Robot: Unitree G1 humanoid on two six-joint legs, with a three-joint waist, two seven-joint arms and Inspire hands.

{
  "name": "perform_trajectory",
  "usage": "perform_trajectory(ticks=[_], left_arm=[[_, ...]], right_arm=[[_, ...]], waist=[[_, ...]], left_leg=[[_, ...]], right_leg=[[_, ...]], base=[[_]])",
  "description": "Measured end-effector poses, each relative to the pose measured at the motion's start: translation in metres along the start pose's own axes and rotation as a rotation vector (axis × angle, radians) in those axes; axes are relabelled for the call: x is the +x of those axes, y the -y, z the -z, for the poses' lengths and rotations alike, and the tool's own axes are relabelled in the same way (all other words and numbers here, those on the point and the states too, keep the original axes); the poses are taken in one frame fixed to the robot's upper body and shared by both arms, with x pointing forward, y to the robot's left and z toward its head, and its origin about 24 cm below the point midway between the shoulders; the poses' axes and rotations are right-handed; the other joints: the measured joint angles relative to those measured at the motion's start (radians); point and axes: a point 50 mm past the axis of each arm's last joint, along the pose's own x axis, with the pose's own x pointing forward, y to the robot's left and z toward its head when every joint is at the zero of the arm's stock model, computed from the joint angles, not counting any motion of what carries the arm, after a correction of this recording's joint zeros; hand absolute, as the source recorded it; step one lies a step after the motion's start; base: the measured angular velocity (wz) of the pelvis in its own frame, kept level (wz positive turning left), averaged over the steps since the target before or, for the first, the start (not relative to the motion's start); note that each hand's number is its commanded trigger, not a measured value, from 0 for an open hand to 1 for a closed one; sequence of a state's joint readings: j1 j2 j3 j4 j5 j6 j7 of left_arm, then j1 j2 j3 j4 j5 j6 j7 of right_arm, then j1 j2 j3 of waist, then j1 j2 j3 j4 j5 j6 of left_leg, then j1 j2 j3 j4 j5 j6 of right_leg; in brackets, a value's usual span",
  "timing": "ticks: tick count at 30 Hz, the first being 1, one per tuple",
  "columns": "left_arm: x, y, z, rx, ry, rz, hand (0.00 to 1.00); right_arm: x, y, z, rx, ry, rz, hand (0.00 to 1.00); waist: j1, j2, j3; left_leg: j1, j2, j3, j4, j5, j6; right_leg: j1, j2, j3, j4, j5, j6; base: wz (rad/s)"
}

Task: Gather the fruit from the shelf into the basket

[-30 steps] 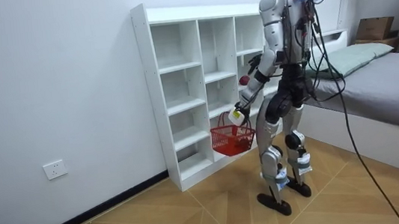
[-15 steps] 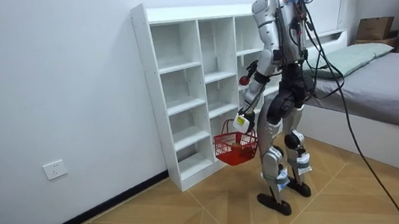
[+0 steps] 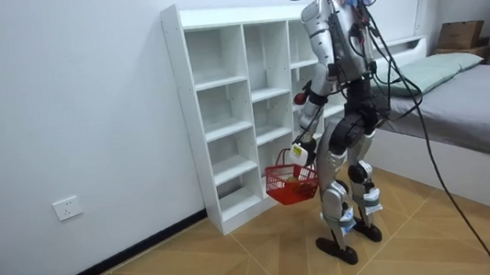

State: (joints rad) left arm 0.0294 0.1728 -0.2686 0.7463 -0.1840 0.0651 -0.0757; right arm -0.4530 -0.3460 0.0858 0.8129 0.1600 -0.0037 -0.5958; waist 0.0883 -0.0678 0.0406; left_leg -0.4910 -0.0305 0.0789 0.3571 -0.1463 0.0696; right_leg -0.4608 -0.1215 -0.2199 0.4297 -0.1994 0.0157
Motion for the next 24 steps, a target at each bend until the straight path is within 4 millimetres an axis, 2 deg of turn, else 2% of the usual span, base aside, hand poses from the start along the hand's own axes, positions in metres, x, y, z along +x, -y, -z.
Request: perform_trajectory(ticks=[9, 15, 18, 20, 24], left_arm=[[0.002, 0.004, -0.010, 0.019, 0.034, 0.017, 1.00], [0.002, 0.006, -0.017, 0.035, 0.060, 0.032, 1.00], [0.001, 0.008, -0.020, 0.035, 0.076, 0.036, 1.00], [0.001, 0.007, -0.022, 0.035, 0.091, 0.035, 1.00], [0.001, 0.007, -0.024, 0.034, 0.107, 0.035, 1.00]], right_arm=[[0.007, 0.000, -0.026, 0.050, 0.063, 0.041, 0.00], [0.007, 0.001, -0.041, 0.097, 0.111, 0.089, 0.00], [0.008, 0.004, -0.041, 0.120, 0.104, 0.107, 0.00], [0.008, 0.005, -0.041, 0.140, 0.091, 0.121, 0.00], [0.009, 0.007, -0.041, 0.146, 0.091, 0.136, 0.00]], waist=[[0.001, 0.001, -0.0004], [-0.003, -0.001, 0.0009], [-0.001, -0.003, 0.0035], [-0.005, -0.009, 0.0088], [-0.004, -0.011, 0.0100]], left_leg=[[-0.051, 0.002, 0.005, 0.024, 0.000, 0.000], [-0.079, -0.004, 0.017, 0.073, -0.009, 0.002], [-0.108, -0.002, 0.017, 0.122, -0.022, -0.002], [-0.125, -0.001, 0.015, 0.148, -0.026, -0.006], [-0.144, 0.003, 0.015, 0.177, -0.028, -0.011]], right_leg=[[-0.065, -0.002, 0.020, 0.042, -0.001, -0.001], [-0.109, -0.031, 0.022, 0.128, -0.032, -0.007], [-0.133, -0.037, 0.023, 0.173, -0.055, -0.021], [-0.150, -0.042, 0.022, 0.203, -0.073, -0.030], [-0.170, -0.044, 0.022, 0.236, -0.085, -0.039]], base=[[-0.01], [0.03], [0.03], [0.06], [0.01]])
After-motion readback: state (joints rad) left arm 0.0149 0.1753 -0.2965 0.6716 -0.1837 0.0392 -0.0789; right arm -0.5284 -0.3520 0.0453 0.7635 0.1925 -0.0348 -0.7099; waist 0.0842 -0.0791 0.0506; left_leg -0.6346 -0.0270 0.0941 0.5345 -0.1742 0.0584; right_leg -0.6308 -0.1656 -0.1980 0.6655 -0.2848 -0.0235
